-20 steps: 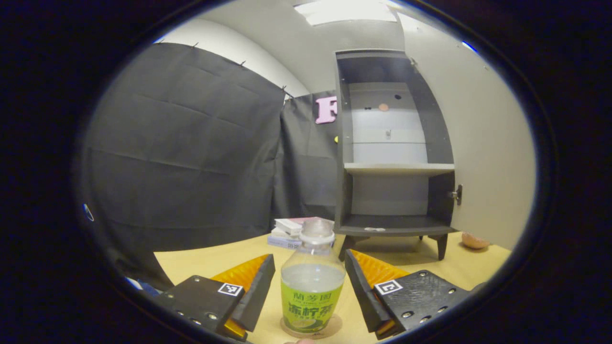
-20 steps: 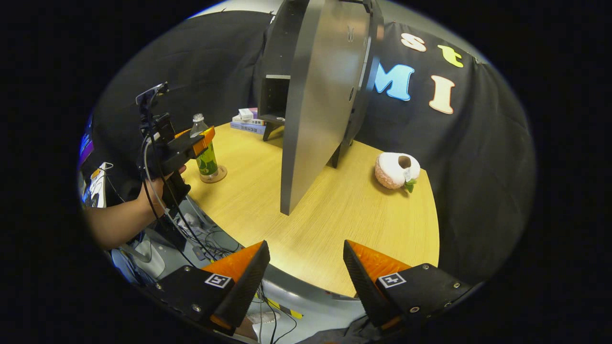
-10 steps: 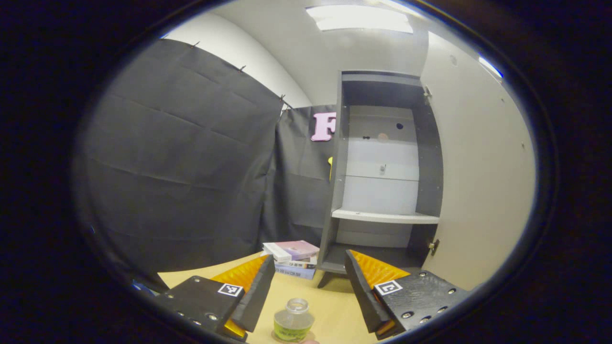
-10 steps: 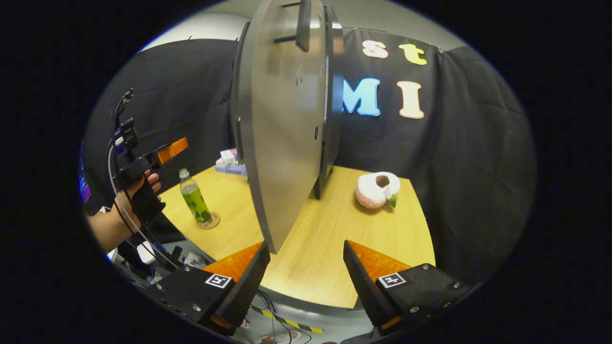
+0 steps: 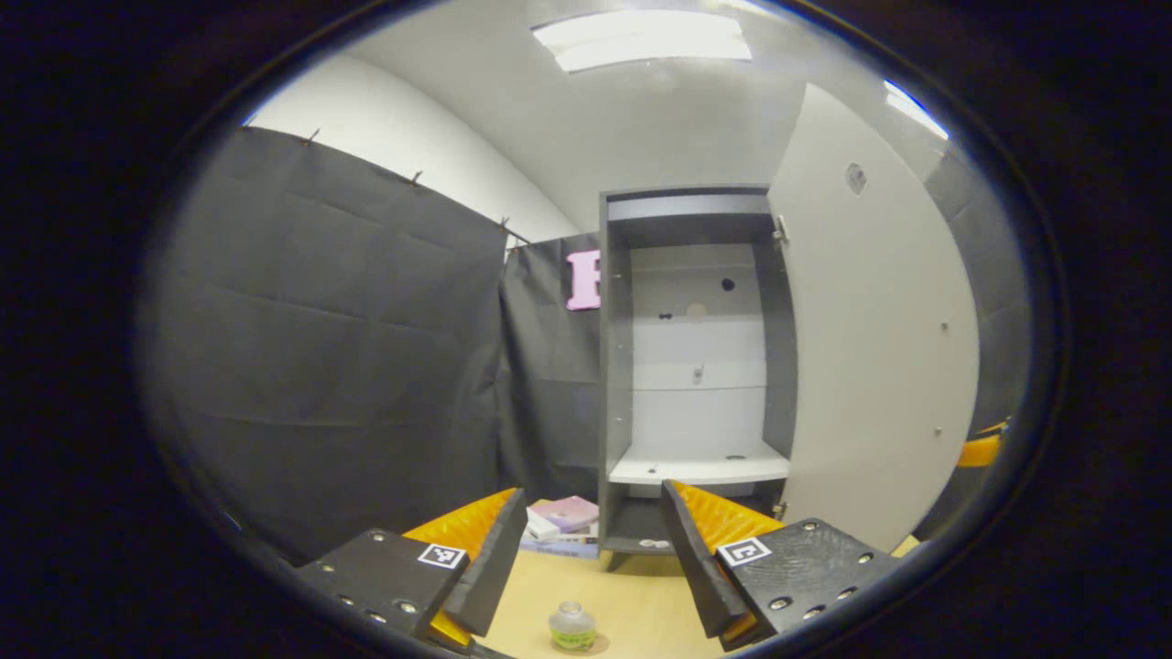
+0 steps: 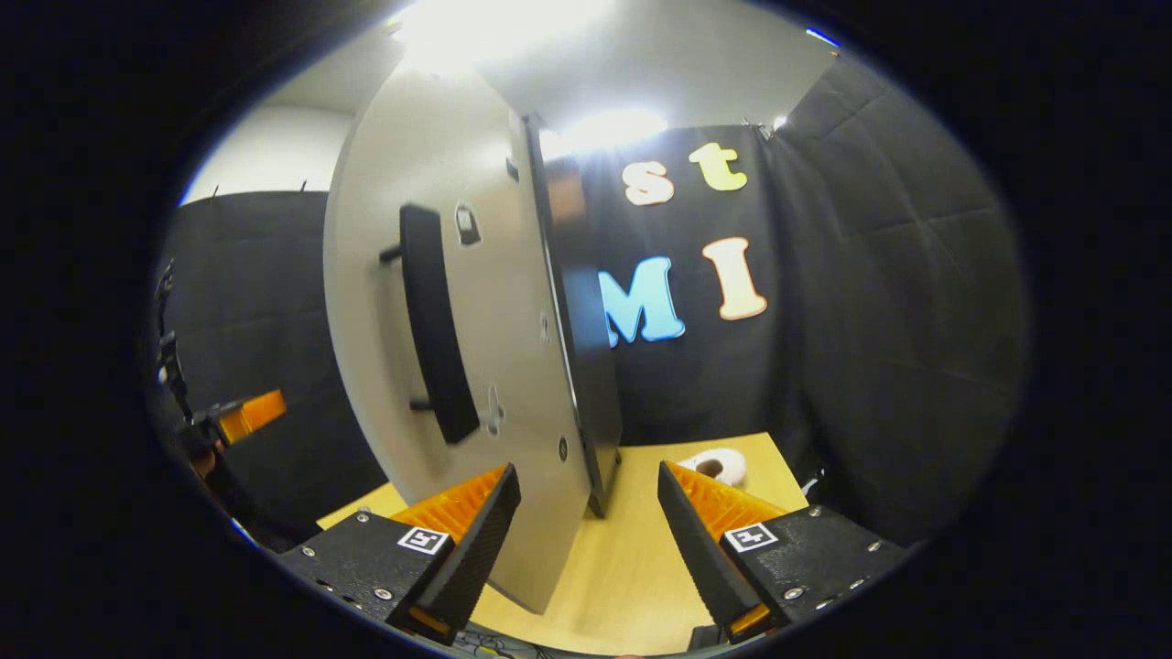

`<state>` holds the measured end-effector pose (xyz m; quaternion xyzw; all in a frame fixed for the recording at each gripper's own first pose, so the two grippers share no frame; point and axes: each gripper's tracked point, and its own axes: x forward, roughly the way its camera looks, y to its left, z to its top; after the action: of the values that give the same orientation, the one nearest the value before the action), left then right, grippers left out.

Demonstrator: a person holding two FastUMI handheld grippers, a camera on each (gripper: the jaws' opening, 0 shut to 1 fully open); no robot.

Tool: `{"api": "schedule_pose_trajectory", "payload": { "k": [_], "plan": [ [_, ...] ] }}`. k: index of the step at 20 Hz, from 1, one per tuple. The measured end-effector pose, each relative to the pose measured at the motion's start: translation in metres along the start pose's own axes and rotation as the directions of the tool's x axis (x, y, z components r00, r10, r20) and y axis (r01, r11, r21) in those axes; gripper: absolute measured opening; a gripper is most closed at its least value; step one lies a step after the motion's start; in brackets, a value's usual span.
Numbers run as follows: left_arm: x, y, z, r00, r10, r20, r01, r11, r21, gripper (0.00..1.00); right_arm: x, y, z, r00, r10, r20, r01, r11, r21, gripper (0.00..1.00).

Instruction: Open the cabinet door with the right hand, grasp the bottle in the cabinet with the left hand and place it on the coaster, then close the cabinet door with the right hand.

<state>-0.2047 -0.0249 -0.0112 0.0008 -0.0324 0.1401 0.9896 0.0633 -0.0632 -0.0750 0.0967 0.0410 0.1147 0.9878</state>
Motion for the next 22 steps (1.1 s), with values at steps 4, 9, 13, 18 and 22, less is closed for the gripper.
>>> {"api": "schedule_pose_trajectory", "payload": {
  "k": [4, 9, 13, 18, 22],
  "plan": [
    [0.008, -0.013, 0.003, 0.989, -0.146, 0.021, 0.146, 0.989, 0.022, 0.84, -0.003, 0.021, 0.033, 0.997, -0.030, 0.071, 0.034, 0.997, -0.063, 0.89],
    [0.046, -0.026, 0.017, 0.964, -0.262, 0.052, 0.256, 0.962, 0.095, 0.88, 0.000, 0.035, 0.028, 0.995, -0.087, 0.050, 0.092, 0.991, -0.093, 0.89],
    [0.075, -0.026, 0.008, 0.946, -0.324, 0.023, 0.321, 0.942, 0.098, 0.88, 0.003, 0.064, 0.025, 0.994, -0.108, 0.031, 0.111, 0.990, -0.083, 0.94],
    [0.111, -0.010, -0.013, 0.931, -0.366, -0.017, 0.366, 0.929, 0.058, 0.88, 0.021, 0.104, 0.018, 0.993, -0.119, 0.018, 0.120, 0.990, -0.068, 0.90],
    [0.137, 0.005, -0.025, 0.911, -0.413, -0.007, 0.412, 0.910, 0.050, 0.89, 0.034, 0.135, 0.015, 0.991, -0.129, 0.026, 0.130, 0.990, -0.054, 0.94]
  ]
}}
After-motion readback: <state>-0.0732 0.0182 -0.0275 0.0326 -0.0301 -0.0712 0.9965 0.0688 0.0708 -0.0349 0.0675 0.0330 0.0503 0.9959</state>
